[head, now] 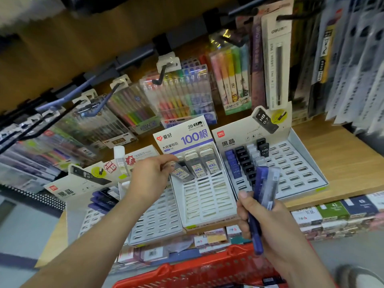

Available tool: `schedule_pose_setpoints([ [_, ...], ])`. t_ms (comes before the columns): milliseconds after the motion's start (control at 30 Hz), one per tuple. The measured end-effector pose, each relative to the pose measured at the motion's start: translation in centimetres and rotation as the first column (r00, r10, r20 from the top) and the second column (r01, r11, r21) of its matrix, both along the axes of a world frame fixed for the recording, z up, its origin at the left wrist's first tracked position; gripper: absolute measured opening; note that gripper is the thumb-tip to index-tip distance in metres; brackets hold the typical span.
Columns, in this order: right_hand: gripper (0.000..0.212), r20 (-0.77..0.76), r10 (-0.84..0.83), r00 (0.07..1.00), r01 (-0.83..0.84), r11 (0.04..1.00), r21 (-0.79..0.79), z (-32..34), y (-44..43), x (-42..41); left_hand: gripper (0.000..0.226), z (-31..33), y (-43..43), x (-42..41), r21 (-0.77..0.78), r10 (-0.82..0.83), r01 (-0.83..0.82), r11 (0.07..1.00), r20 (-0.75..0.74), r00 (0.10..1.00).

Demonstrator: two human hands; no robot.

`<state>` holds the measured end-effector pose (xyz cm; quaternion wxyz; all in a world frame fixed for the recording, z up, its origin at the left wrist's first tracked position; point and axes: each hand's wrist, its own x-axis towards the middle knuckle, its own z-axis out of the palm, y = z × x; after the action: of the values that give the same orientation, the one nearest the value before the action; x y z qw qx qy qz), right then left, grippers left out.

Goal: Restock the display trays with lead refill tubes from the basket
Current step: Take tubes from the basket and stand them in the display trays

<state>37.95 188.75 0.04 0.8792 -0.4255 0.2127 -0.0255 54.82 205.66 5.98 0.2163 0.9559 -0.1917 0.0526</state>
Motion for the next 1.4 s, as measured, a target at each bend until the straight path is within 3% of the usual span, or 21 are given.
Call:
schedule_pose_setpoints([
  [167,0.022,-0.008,-0.003,1.000,0.004,1.000,0.028,-0.1,0.0,0.0,0.027,0.3,-0.5,0.2,0.071,-0.063,0.060,0.996,0.044,0.997],
  [300,0.005,-0.010,0.007,1.000,-0.005,0.990,0.139,-0.4,0.0,0.2,0.029,0.4,-0.3,0.3,0.120,-0.096,0.089,0.989,0.060,0.994],
  [567,0.035,0.066,0.002,0.998,-0.016,0.977,0.214,-0.9,-0.3,0.2,0.028,0.4,-0.8,1.3,0.355,-0.219,0.213,0.910,-0.024,0.975],
  [733,0.036,0.117,-0.007,0.993,-0.027,0.957,0.288,-0.9,-0.1,0.4,0.009,-1.0,-0.8,1.3,0.240,-0.157,0.110,0.965,0.187,0.970],
  [867,0.031,0.141,-0.018,0.990,-0.027,0.951,0.307,-0.5,0.2,0.4,0.004,-2.0,-0.9,1.6,0.288,-0.224,0.128,0.949,0.330,0.917],
  [1200,0.033,0.116,0.040,0.992,-0.079,0.935,0.347,0.5,1.2,0.4,0.014,-1.8,-0.3,1.9,0.264,-0.231,0.152,0.952,0.300,0.926],
  [1400,0.035,0.104,-0.028,0.994,-0.005,0.953,0.304,0.7,2.1,0.8,0.022,-0.4,-1.6,-0.5,0.176,-0.069,0.036,0.984,0.181,0.981],
])
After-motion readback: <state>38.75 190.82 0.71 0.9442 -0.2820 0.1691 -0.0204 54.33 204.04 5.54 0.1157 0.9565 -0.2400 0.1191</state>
